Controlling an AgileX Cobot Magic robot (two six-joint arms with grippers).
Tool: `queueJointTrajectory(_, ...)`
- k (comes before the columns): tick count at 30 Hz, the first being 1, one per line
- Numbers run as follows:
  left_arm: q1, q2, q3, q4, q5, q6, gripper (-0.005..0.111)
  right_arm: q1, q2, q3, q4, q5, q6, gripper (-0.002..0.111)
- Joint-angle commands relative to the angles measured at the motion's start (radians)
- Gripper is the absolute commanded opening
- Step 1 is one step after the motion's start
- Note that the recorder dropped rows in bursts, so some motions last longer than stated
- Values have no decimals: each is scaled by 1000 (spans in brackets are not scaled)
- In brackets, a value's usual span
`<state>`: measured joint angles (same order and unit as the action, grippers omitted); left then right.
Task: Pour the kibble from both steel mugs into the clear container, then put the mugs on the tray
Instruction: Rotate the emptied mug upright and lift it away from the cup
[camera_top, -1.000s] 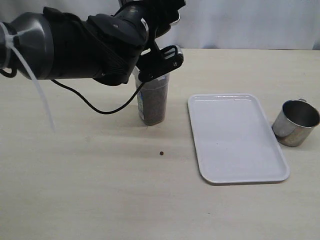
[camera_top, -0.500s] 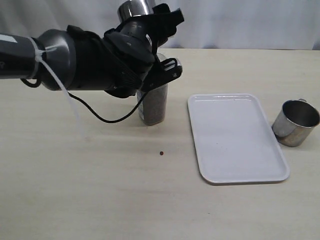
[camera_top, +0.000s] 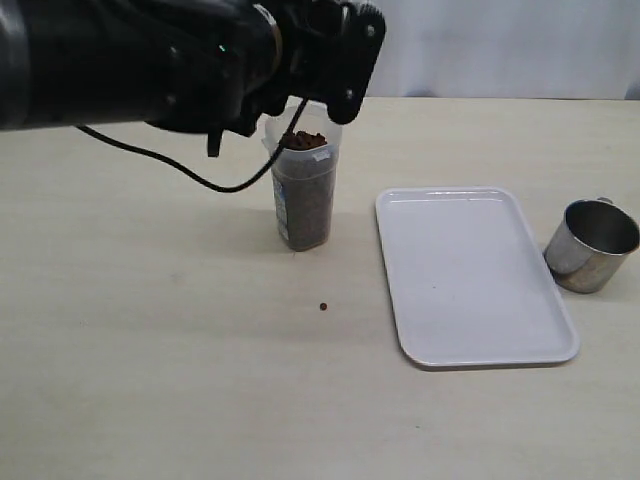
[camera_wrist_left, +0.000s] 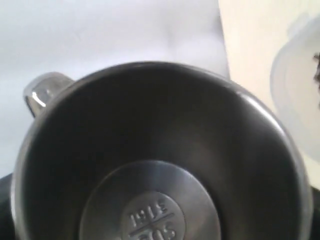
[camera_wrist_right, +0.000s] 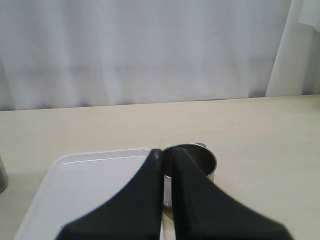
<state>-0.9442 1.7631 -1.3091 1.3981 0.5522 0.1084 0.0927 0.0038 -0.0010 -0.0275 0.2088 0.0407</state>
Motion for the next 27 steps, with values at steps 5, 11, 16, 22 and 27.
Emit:
queueJointTrajectory(5,31,-92,-2,-682,-347,261,0,3,-4,1,-6,-8,-1,4)
queueJointTrajectory(11,29,-11,51,-1267,-459,576,0,3,-4,1,-6,-8,-1,4)
queueJointTrajectory(16,-38,78,45,-1467,-593,707,0,3,-4,1,-6,-8,-1,4)
queueJointTrajectory(22,-56,74,-44,-1463,-594,525,0,3,-4,1,-6,-8,-1,4)
queueJointTrajectory(27,-67,65,-78,-1461,-624,253,0,3,-4,1,-6,-8,-1,4)
